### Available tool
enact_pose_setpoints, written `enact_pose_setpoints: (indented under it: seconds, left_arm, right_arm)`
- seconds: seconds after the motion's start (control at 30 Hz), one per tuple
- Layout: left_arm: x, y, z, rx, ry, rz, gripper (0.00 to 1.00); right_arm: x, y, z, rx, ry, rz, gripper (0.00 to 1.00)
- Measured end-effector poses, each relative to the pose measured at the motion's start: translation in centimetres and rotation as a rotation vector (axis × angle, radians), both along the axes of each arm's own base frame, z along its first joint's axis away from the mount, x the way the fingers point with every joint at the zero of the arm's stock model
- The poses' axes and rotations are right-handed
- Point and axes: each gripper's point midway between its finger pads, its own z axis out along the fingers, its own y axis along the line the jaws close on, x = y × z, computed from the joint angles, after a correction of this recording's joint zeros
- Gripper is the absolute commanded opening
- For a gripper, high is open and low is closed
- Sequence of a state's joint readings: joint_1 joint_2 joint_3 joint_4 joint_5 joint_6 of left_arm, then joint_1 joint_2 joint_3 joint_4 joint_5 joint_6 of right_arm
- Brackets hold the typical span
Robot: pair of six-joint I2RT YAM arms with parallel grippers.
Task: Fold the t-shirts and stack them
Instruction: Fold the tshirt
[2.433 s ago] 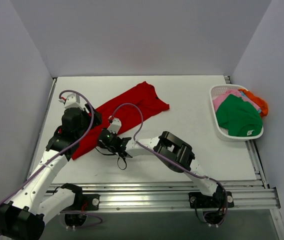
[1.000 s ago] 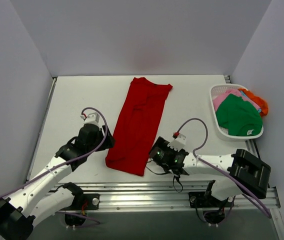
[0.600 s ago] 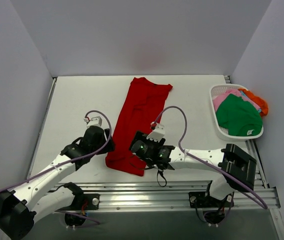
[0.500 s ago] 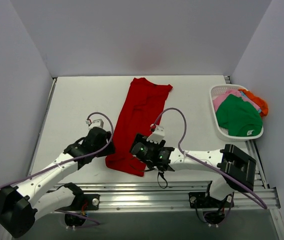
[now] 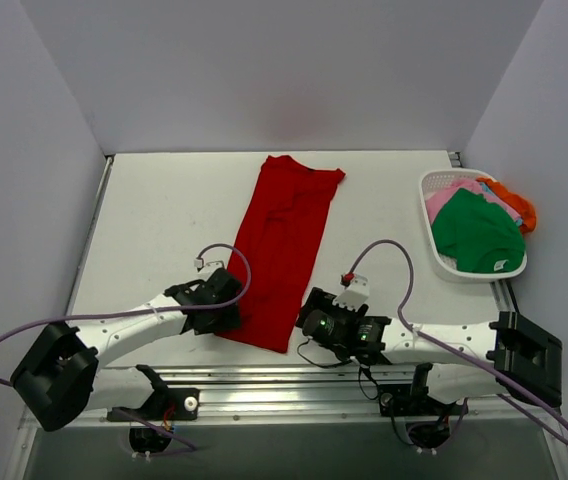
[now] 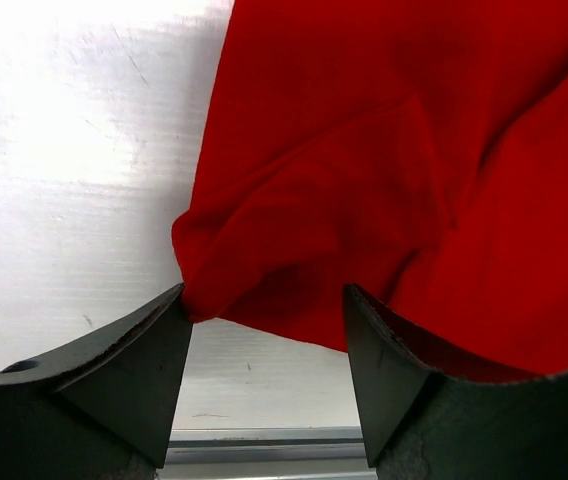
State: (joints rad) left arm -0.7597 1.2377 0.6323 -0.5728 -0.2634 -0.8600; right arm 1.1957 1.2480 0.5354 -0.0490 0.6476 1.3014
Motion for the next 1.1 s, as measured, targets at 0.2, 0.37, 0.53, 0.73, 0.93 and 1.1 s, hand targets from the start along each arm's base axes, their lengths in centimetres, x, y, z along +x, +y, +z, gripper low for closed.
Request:
enact_pose_setpoints:
  seconds: [0.2, 0.37, 0.53, 0.73, 0.93, 1.1]
  left_arm:
    - [-0.5, -0.5, -1.2, 0.042, 0.016, 0.020, 0.67]
    - [-0.2, -0.7, -1.4, 0.060, -0.015, 0.046, 0.58]
    - [0.8, -1.7, -1.4, 0.061, -0.055, 0.063, 0.25]
    - [2.3, -5.6, -1.3, 0.008, -0.102, 0.044, 0.02]
    - [2.1, -9.2, -1.1, -0.039, -0.121, -0.010, 0.02]
    - [0.9, -11.6, -1.0, -0.076, -0.101, -0.066, 0.02]
  right_arm:
    - [-0.4, -0.6, 1.1, 0.046, -0.014, -0.013, 0.85]
    - [-0.8, -2.0, 0.7, 0.042, -0.017, -0.023, 0.84]
    - [-1.1, -2.9, 0.3, 0.035, -0.013, -0.026, 0.83]
    - [-1.2, -3.0, 0.2, 0.043, -0.013, -0.027, 0.80]
    - [-2.1, -1.6, -0.1, 0.068, -0.005, 0.012, 0.79]
    - [-3.6, -0.5, -1.5, 0.037, 0.020, 0.058, 0.79]
